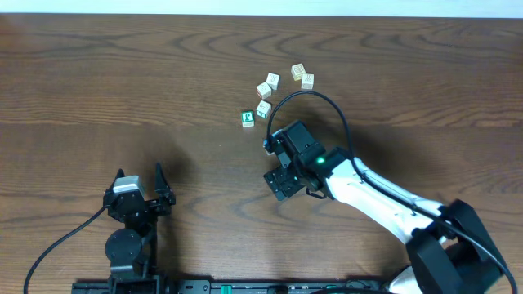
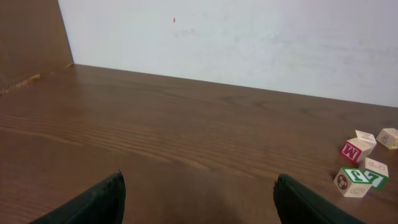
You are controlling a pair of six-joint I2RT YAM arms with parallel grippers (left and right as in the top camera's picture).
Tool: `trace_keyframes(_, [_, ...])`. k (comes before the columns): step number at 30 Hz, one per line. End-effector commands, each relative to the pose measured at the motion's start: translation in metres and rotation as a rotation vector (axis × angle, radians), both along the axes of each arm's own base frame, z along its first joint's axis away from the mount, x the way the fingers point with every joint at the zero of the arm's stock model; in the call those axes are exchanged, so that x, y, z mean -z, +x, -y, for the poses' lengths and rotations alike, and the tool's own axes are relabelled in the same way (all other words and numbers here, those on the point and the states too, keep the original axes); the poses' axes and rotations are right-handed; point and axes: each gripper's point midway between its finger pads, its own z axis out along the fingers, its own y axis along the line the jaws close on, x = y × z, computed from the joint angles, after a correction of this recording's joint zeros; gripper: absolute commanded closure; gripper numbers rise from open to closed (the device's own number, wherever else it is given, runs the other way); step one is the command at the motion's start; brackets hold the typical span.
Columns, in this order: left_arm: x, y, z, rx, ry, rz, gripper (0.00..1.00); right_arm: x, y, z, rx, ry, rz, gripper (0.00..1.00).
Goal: Lift 3 blocks
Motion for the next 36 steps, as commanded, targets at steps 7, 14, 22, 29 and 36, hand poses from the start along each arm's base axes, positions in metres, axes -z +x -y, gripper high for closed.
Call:
trace_keyframes(7, [0.017, -0.001, -0.001, -0.007, -0.004, -0.053, 0.23, 0.01, 0.002, -0.006, -0.021, -0.011, -0.003, 0.37])
trace_keyframes(14, [0.017, -0.001, -0.001, -0.007, -0.004, -0.053, 0.23, 0.009, 0.005, -0.009, -0.022, 0.001, 0.011, 0.44])
trace_keyframes(22, [0.017, -0.001, -0.001, -0.007, -0.004, -0.053, 0.23, 0.009, 0.006, -0.009, -0.02, 0.0, 0.015, 0.39])
trace_keyframes(29, [0.017, -0.001, -0.001, -0.007, -0.004, -0.053, 0.23, 0.012, 0.006, -0.01, -0.02, -0.003, 0.012, 0.4])
trace_keyframes(36, [0.017, -0.001, -0.001, -0.007, -0.004, -0.052, 0.23, 0.03, 0.004, -0.006, -0.011, -0.038, -0.023, 0.41])
